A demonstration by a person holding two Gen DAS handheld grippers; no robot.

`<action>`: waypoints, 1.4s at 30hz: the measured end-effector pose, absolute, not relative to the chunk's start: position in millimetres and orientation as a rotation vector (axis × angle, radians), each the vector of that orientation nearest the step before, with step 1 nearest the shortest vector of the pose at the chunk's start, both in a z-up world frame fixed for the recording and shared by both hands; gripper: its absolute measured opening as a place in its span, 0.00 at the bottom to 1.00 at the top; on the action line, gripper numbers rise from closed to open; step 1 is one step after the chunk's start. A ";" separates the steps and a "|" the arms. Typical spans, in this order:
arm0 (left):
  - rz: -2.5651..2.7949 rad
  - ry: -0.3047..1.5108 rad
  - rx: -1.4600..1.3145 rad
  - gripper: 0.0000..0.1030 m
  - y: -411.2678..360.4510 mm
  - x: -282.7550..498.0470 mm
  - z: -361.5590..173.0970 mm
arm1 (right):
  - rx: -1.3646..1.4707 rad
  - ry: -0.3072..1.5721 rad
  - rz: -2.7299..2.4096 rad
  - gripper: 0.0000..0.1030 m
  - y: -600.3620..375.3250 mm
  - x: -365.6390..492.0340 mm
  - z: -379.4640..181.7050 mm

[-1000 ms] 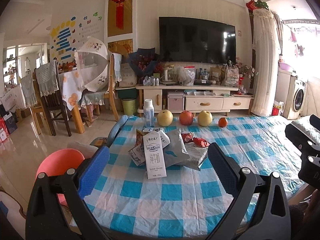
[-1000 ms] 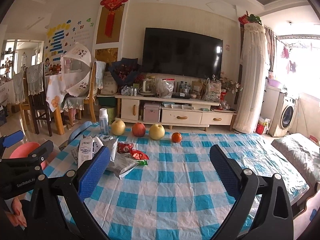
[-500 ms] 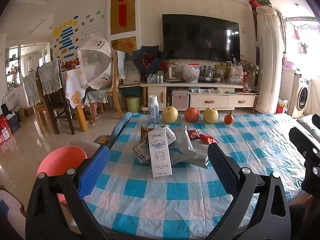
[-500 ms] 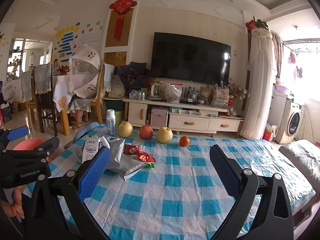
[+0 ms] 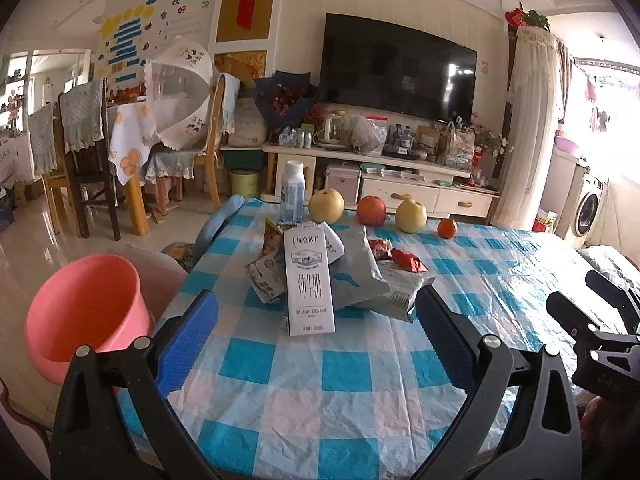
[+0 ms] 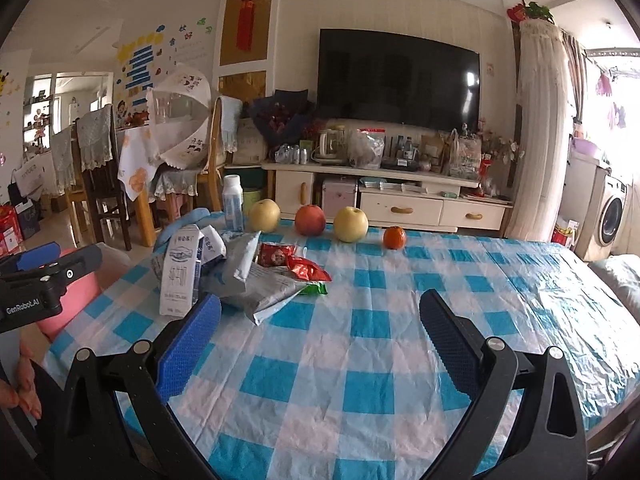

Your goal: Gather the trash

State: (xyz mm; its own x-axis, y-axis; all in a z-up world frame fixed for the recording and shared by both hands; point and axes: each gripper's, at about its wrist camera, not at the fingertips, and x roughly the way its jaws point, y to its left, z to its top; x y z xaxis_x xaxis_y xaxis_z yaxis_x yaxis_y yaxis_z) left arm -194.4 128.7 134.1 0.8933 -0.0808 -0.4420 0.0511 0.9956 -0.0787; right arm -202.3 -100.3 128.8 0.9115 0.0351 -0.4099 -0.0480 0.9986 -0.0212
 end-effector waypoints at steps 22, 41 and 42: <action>-0.005 0.609 -0.023 0.96 119.7 -110.0 89.7 | 0.095 0.578 0.139 0.96 -113.2 -150.5 87.8; 0.041 0.690 -0.041 0.87 120.2 -36.7 61.5 | 0.590 0.833 0.408 0.73 -130.8 -36.4 22.6; 0.039 0.692 -0.040 0.87 119.6 -34.1 60.2 | 0.613 0.842 0.421 0.73 -131.5 -31.8 20.0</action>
State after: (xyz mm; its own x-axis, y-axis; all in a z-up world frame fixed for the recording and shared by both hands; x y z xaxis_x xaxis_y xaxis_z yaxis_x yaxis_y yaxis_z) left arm -34.1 119.6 60.2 0.7695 0.0227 -0.6382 -0.0491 0.9985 -0.0237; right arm -31.8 -131.5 20.0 0.6011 0.5704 -0.5598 -0.1060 0.7511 0.6516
